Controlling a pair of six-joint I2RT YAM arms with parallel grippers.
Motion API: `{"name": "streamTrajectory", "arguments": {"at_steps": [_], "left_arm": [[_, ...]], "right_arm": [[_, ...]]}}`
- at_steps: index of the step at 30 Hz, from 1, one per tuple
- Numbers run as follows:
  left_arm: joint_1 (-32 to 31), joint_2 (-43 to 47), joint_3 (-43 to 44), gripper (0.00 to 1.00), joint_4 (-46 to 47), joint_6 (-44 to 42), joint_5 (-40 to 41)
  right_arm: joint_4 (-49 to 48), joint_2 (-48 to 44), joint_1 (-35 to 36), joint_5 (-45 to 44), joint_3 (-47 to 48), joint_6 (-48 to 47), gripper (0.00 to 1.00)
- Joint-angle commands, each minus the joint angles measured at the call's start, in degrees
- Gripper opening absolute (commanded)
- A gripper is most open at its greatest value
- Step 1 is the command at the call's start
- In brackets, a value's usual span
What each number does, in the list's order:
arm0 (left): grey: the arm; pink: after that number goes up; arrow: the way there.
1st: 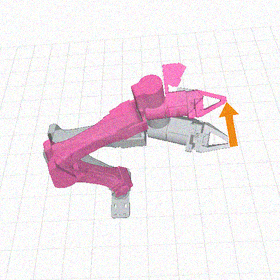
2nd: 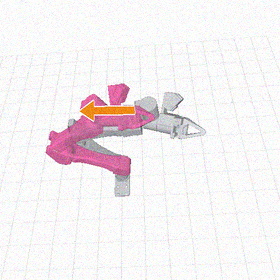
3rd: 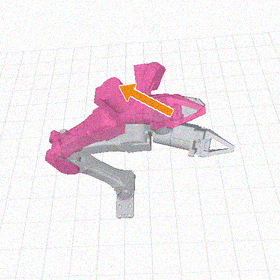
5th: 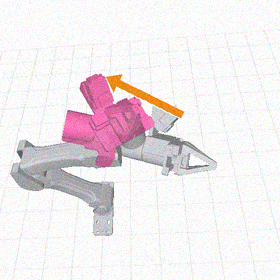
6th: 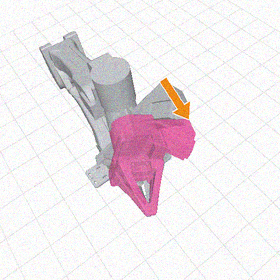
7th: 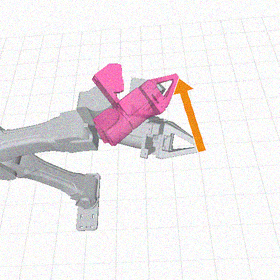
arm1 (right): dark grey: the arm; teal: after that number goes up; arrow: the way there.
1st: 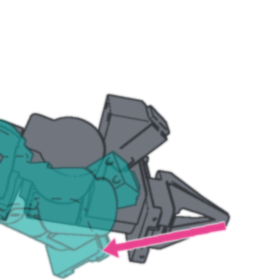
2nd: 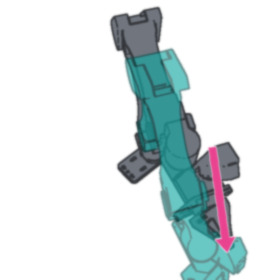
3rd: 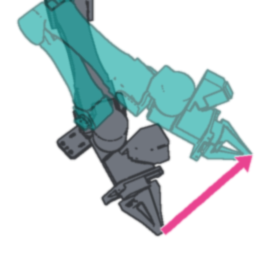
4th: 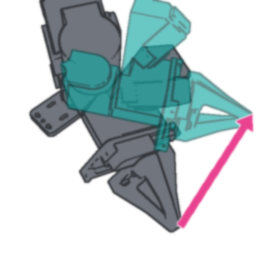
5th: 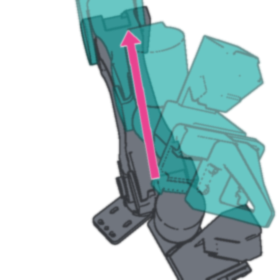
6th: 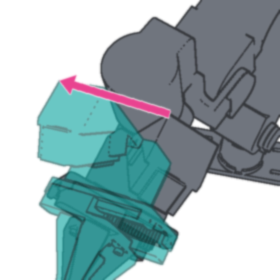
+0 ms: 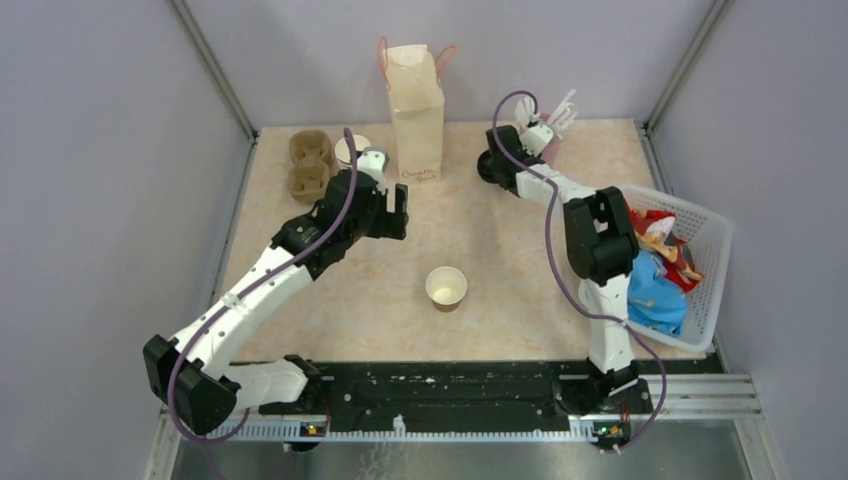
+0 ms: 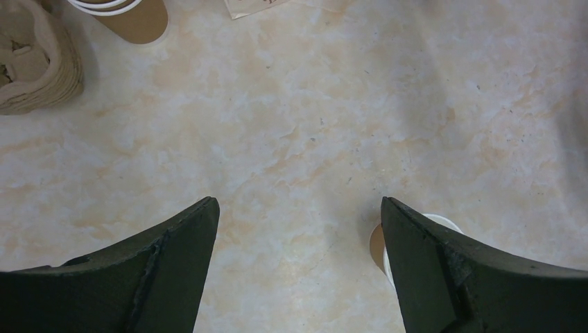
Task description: Pack the takeout coffee
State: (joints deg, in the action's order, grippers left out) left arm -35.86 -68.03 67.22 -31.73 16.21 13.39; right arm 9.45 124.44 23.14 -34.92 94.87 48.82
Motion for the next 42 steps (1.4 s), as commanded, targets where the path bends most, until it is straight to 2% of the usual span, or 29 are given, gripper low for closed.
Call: {"name": "streamTrajectory", "arguments": {"at_steps": [1,18,25,31,36,42], "left_arm": [[1.02,1.03,-0.33,0.93,0.61,-1.48,-1.75],[3.07,1.17,-0.07,0.93,0.78,-2.35,-2.99],[3.57,0.64,0.29,0.93,0.77,-2.67,-3.76],[3.89,1.42,0.02,0.93,0.28,-2.58,-3.94],[4.04,2.02,-0.33,0.93,0.24,-2.56,-3.86],[4.33,2.74,-0.95,0.93,0.09,-2.55,-3.72]], "right_arm": [[0.95,0.92,0.40,-2.38,2.46,1.45,0.43],[1.97,2.67,0.36,-2.97,4.46,0.63,0.22],[2.79,2.52,0.41,-2.34,5.49,0.03,0.24],[4.09,2.67,0.41,-2.48,5.24,1.36,0.15],[4.34,3.17,0.39,-2.04,5.40,1.47,0.17],[4.75,3.74,0.37,-2.13,5.95,1.58,0.11]]}}
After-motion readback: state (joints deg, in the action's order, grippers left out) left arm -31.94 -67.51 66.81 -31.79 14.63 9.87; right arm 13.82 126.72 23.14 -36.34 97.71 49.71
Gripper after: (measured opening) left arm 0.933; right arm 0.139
